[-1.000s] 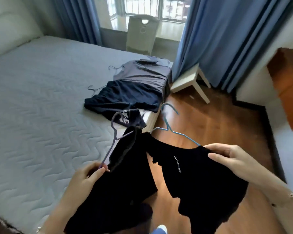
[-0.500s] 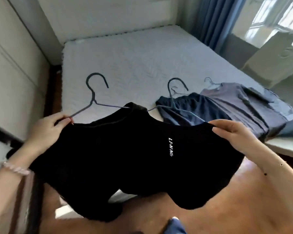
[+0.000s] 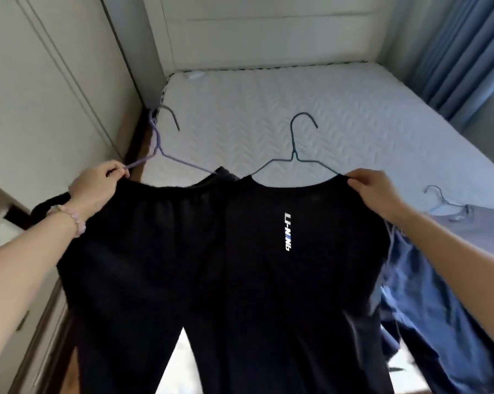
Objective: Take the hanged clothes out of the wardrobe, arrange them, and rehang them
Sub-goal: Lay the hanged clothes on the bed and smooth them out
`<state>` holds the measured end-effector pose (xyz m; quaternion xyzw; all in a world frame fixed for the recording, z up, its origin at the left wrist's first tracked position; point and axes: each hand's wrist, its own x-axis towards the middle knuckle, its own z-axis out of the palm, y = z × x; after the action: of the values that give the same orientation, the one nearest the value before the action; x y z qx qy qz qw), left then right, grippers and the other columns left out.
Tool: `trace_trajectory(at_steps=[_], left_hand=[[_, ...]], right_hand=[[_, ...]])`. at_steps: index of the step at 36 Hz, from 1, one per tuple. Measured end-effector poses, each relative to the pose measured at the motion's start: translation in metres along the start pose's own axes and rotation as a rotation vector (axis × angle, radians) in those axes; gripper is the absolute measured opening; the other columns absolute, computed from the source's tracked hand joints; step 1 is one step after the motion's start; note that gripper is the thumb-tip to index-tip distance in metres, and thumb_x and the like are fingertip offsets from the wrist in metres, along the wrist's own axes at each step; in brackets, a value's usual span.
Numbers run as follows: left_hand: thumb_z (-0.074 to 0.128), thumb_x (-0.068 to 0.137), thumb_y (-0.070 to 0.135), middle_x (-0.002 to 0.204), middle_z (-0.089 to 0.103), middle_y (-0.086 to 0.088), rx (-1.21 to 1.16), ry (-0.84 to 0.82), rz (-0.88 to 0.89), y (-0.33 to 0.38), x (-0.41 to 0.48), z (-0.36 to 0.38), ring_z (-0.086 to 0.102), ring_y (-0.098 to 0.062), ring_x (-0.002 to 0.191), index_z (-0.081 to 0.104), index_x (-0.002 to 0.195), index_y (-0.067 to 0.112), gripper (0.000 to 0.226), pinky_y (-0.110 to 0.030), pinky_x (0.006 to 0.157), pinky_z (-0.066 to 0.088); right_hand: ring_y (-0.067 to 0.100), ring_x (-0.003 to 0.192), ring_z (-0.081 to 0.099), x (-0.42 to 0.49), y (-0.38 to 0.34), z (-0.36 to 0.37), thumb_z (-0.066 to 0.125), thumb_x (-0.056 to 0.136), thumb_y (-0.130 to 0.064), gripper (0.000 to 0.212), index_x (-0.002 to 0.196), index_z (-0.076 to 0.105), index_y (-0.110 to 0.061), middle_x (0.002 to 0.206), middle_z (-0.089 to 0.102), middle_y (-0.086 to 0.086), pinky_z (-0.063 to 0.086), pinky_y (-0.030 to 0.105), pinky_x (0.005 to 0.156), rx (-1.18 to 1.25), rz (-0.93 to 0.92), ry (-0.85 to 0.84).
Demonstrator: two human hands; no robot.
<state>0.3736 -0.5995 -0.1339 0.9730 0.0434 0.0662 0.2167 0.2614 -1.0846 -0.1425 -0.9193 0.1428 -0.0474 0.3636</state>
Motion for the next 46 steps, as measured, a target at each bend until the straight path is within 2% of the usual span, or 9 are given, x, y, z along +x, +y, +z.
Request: trace_trajectory(at_steps=[5, 15, 18, 22, 25, 28, 34, 39, 46], left_hand=[[0.04, 0.099, 0.028, 0.092, 0.066, -0.007, -0.015, -0.084, 0.005, -0.025, 0.087, 0.087, 0.052, -0.024, 0.075, 0.065, 0.09, 0.021, 0.028, -0.028, 0.053, 0.03], [0.042, 0.098, 0.023, 0.1, 0.07, -0.004, 0.05, -0.121, -0.058, -0.082, 0.162, 0.252, 0.06, -0.028, 0.085, 0.069, 0.092, 0.019, 0.028, -0.03, 0.063, 0.037], [0.042, 0.098, 0.018, 0.099, 0.071, -0.008, 0.091, -0.113, -0.046, -0.103, 0.172, 0.281, 0.062, -0.032, 0.087, 0.067, 0.09, 0.015, 0.027, -0.031, 0.065, 0.039], [0.037, 0.098, 0.015, 0.129, 0.058, -0.012, 0.09, -0.277, -0.071, -0.134, 0.178, 0.305, 0.057, -0.036, 0.109, 0.055, 0.126, 0.014, 0.034, -0.04, 0.087, 0.048], [0.037, 0.099, 0.022, 0.144, 0.044, -0.011, 0.115, -0.409, -0.066, -0.146, 0.173, 0.312, 0.047, -0.033, 0.126, 0.037, 0.142, 0.014, 0.043, -0.043, 0.102, 0.04], [0.04, 0.098, 0.023, 0.141, 0.048, -0.01, 0.035, -0.471, -0.073, -0.158, 0.153, 0.314, 0.048, -0.032, 0.125, 0.04, 0.14, 0.015, 0.043, -0.041, 0.102, 0.041], [0.04, 0.097, 0.02, 0.123, 0.063, 0.001, -0.105, -0.469, -0.161, -0.185, 0.082, 0.304, 0.059, -0.023, 0.11, 0.054, 0.127, 0.019, 0.033, -0.039, 0.092, 0.049], [0.046, 0.095, 0.016, 0.114, 0.066, 0.0, -0.194, -0.438, -0.283, -0.212, -0.003, 0.288, 0.062, -0.02, 0.103, 0.06, 0.116, 0.02, 0.026, -0.037, 0.085, 0.052], [0.048, 0.092, 0.004, 0.118, 0.063, 0.0, -0.261, -0.274, -0.506, -0.234, -0.16, 0.245, 0.057, -0.018, 0.112, 0.06, 0.118, 0.013, 0.03, -0.032, 0.094, 0.047]], right_hand=[[0.022, 0.099, 0.059, 0.099, 0.029, 0.065, 0.047, 0.093, -0.019, 0.022, 0.102, 0.067, -0.023, 0.097, 0.065, -0.003, 0.044, 0.035, 0.087, -0.148, 0.078, -0.02], [0.035, 0.103, 0.059, 0.203, 0.083, 0.196, 0.043, 0.094, -0.023, 0.026, 0.111, 0.063, -0.025, 0.111, 0.068, 0.011, 0.042, 0.037, 0.078, -0.432, 0.125, -0.016], [0.036, 0.111, 0.055, 0.212, 0.1, 0.224, 0.04, 0.094, -0.014, 0.035, 0.125, 0.054, -0.021, 0.122, 0.062, 0.016, 0.042, 0.04, 0.086, -0.455, 0.197, -0.103], [0.033, 0.133, 0.037, 0.213, 0.113, 0.252, 0.047, 0.093, -0.014, 0.058, 0.147, 0.024, -0.013, 0.146, 0.038, 0.016, 0.031, 0.041, 0.108, -0.536, 0.224, -0.301], [0.031, 0.134, 0.037, 0.204, 0.108, 0.275, 0.05, 0.092, -0.012, 0.057, 0.145, 0.029, -0.011, 0.147, 0.039, 0.012, 0.029, 0.039, 0.11, -0.486, 0.17, -0.346], [0.03, 0.127, 0.047, 0.189, 0.094, 0.3, 0.052, 0.09, -0.009, 0.05, 0.138, 0.042, -0.009, 0.139, 0.05, 0.011, 0.032, 0.036, 0.108, -0.389, 0.168, -0.349], [0.021, 0.094, 0.065, 0.145, 0.07, 0.342, 0.055, 0.085, -0.019, 0.025, 0.108, 0.063, -0.025, 0.093, 0.071, -0.003, 0.047, 0.034, 0.085, -0.17, 0.28, -0.38], [0.001, 0.063, 0.064, 0.081, 0.04, 0.354, 0.051, 0.09, -0.008, 0.021, 0.082, 0.064, -0.022, 0.074, 0.069, -0.001, 0.043, 0.01, 0.058, 0.085, 0.361, -0.405], [0.012, 0.075, 0.065, -0.033, 0.025, 0.376, 0.055, 0.088, -0.011, 0.018, 0.085, 0.065, -0.025, 0.08, 0.072, -0.002, 0.048, 0.025, 0.072, 0.226, 0.477, -0.514]])
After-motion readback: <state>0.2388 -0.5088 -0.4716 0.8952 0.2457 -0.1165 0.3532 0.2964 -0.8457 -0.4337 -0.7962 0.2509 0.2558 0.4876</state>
